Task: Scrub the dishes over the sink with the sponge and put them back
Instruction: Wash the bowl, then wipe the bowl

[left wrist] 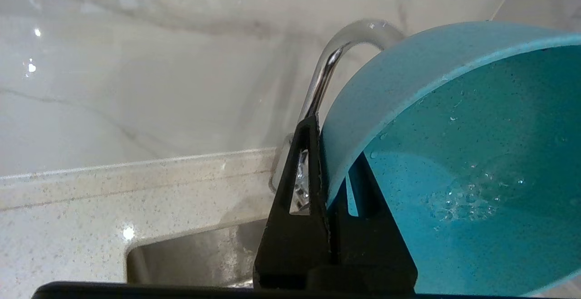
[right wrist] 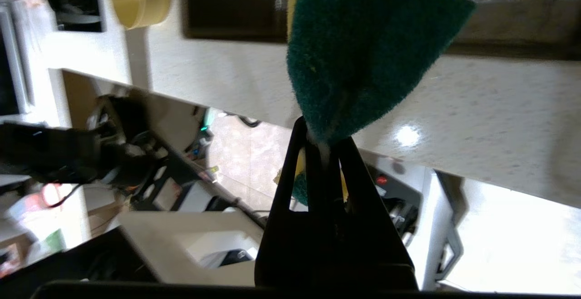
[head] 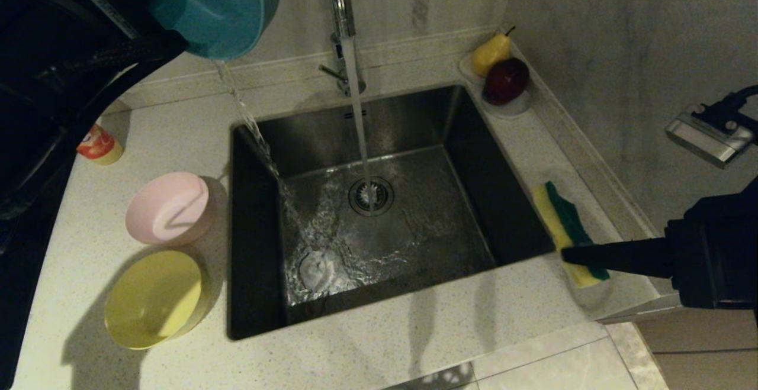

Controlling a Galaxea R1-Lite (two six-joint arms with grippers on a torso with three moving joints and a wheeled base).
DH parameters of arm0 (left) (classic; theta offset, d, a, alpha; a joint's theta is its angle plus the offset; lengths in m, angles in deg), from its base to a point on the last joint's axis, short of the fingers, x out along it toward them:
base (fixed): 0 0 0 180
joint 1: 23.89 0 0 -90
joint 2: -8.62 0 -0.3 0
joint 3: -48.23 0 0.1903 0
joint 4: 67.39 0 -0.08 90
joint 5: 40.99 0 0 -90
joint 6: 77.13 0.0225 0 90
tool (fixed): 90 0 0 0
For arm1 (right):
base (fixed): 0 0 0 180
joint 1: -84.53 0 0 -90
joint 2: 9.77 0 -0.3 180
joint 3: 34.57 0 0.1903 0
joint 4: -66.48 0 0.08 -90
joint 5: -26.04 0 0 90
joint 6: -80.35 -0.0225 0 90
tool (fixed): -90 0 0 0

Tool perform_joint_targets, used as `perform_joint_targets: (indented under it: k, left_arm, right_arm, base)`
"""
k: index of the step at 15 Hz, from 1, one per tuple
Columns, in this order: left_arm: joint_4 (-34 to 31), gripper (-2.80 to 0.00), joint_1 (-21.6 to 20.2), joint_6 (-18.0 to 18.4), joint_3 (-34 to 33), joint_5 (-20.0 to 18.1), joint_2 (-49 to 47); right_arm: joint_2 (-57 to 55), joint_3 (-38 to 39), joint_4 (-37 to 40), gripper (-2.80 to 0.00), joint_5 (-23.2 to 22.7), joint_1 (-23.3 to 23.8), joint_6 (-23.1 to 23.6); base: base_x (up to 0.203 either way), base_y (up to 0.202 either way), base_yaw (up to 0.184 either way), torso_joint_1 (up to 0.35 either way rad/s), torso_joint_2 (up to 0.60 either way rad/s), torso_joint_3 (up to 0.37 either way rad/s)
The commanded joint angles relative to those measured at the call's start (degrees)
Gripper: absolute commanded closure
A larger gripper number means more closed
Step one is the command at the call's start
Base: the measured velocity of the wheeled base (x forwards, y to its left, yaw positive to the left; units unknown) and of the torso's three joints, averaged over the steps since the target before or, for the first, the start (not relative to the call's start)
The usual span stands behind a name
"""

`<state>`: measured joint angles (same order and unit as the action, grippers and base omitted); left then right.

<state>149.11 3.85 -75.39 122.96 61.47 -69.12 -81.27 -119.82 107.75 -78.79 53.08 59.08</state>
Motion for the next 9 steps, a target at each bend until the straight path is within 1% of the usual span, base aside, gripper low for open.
perform_joint_targets:
  k: [1,2,3,4,5,6,7,9]
  left_arm:
    - [-5.87,0.0,-0.12,-0.05,-0.58,0.34,1.62]
    - [-14.85,0.0,-0.13,-0.1,-0.67,0.39,2.56]
    - [-24.1,0.0,-0.15,-0.36,-0.51,0.38,3.47]
    - [-33.5,0.0,-0.19,-1.24,-0.33,-0.03,5.03]
    - [-40.89,0.0,-0.21,-2.67,-0.18,-1.14,7.46]
    - [-45.41,0.0,-0.22,-4.01,0.01,-2.17,9.48]
    - [-49.88,0.0,-0.2,-4.8,0.19,-2.81,10.57]
    - [-57.26,0.0,-0.01,-5.59,0.58,-3.49,10.78]
  right_arm:
    - [1.72,-0.45,0.18,0.0,-4.98,0.01,-1.6]
    - [2.41,-0.86,0.12,0.0,-6.78,-0.01,-1.99]
    - [2.64,-1.43,0.16,0.0,-7.55,-0.01,-2.08]
    - [2.82,-2.22,0.26,0.0,-8.7,-0.09,-2.72]
    - [2.98,-2.62,0.22,0.0,-10.41,-0.52,-5.22]
    - [2.95,-2.95,-0.15,0.0,-12.92,-0.86,-7.97]
    - [3.01,-3.47,-0.31,0.0,-15.38,-0.96,-9.09]
    - [3.15,-4.79,-0.12,0.0,-18.63,-1.04,-9.44]
  base:
    - [0.0,0.0,0.0,0.0,0.0,0.0]
    - [0.0,0.0,0.0,0.0,0.0,0.0]
    - [0.0,0.0,0.0,0.0,0.0,0.0]
    - [0.0,0.0,0.0,0.0,0.0,0.0]
    - [0.0,0.0,0.0,0.0,0.0,0.0]
    - [0.0,0.0,0.0,0.0,0.0,0.0]
    - [0.0,0.0,0.0,0.0,0.0,0.0]
    - [0.0,0.0,0.0,0.0,0.0,0.0]
